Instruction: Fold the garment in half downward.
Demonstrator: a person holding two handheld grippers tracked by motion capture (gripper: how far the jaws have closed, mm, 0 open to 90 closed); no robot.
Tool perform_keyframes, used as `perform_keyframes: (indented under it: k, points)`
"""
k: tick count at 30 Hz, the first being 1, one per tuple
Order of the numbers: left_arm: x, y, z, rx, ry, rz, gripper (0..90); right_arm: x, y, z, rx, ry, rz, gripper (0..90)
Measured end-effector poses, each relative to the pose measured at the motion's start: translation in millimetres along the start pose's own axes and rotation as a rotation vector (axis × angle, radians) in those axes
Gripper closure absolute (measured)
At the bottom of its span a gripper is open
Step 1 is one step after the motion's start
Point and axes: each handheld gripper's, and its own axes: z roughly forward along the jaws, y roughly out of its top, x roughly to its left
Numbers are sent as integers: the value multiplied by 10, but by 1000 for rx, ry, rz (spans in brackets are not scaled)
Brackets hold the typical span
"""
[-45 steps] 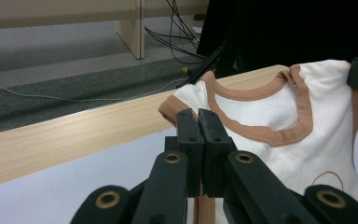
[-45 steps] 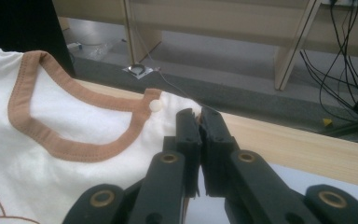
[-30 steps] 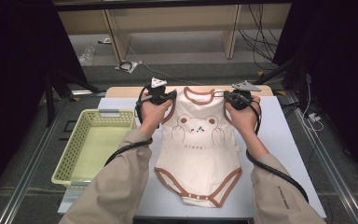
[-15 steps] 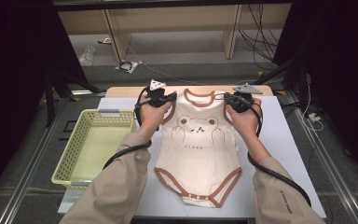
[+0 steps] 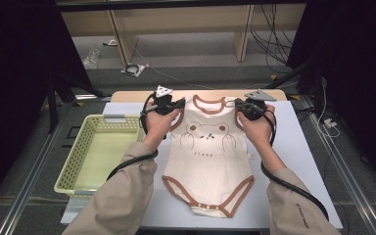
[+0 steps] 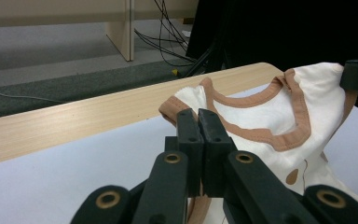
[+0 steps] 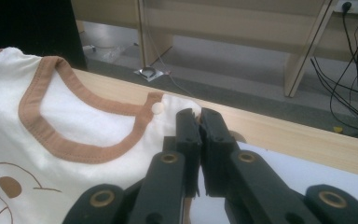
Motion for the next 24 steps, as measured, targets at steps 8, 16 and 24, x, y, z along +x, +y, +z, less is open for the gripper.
perform_keyframes:
  k: [8, 16, 24]
  points:
    - [-15, -25, -45, -11, -15, -4, 880, 5, -30, -47, -6, 8, -7, 874]
    - [-30, -44, -84, -9, -27, 3, 880, -4, -65, -94, -8, 12, -6, 874]
    - [-40, -67, -113, -5, -39, 7, 880, -8, -88, -123, -6, 19, 4, 874]
